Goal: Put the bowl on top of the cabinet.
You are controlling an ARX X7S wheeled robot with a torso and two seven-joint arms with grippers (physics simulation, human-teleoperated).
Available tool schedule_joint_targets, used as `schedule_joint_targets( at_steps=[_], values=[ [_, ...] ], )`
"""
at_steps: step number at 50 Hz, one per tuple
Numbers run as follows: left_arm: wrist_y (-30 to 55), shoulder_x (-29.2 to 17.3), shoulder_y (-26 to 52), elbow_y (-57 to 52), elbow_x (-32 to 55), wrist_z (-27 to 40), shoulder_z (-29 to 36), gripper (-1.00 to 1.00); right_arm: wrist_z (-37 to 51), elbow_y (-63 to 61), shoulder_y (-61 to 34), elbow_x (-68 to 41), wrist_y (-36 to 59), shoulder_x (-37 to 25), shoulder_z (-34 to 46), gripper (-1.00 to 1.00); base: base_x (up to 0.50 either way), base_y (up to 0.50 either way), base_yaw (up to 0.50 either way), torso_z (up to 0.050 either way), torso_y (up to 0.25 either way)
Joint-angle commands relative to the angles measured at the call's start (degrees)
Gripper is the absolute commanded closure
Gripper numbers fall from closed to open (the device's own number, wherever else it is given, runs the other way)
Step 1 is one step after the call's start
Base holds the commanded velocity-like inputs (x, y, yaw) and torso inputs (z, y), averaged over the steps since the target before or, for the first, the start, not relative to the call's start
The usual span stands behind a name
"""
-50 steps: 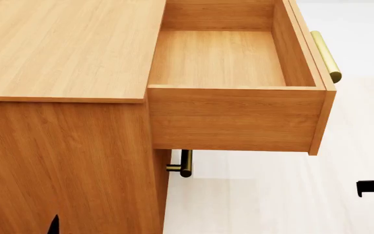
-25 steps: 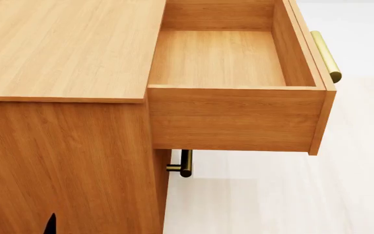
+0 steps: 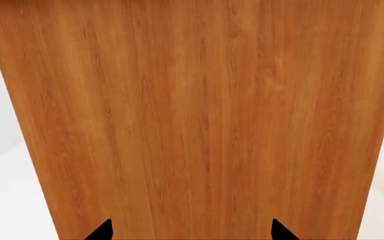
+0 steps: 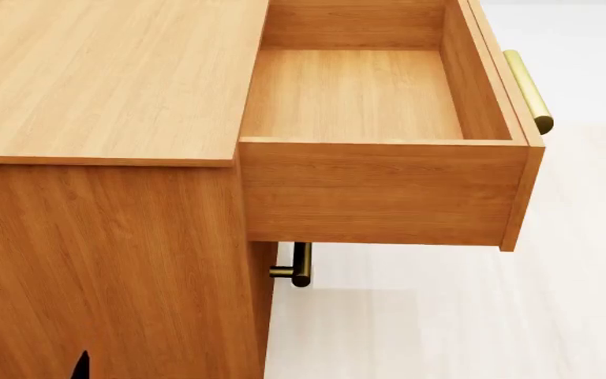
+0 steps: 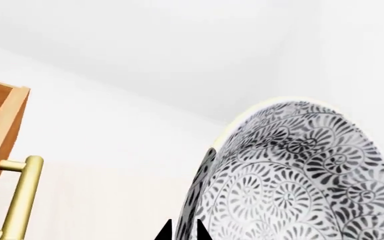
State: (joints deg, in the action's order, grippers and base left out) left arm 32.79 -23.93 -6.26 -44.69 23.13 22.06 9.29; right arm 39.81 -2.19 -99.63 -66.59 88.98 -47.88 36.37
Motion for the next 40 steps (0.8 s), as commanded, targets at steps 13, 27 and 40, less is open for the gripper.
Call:
schedule_joint_targets(
  at_steps=[13, 27, 40],
  values=[
    [-1.00, -0.54, -1.33, -0.40, 0.53, 0.27, -0.44, -1.00, -4.12, 7.95, -22.70, 0.77, -1.04, 10.52, 16.99, 1.00, 0.00, 0.00, 0.00, 0.000, 0.000],
    [-2.10, -0.80, -2.52, -0.83, -0.46, 0.74, 0.19, -1.00, -14.00, 15.34, -27.84, 8.22, -8.19, 21.16, 27.62, 1.00, 0.00, 0.00, 0.00, 0.000, 0.001],
    [-4.55, -1.37, -4.07, 1.83, -1.10, 0.12, -0.29, -1.00, -25.21, 21.50, -32.78, 15.04, -14.17, 31.25, 36.51, 1.00, 0.00, 0.00, 0.00, 0.000, 0.000]
  ],
)
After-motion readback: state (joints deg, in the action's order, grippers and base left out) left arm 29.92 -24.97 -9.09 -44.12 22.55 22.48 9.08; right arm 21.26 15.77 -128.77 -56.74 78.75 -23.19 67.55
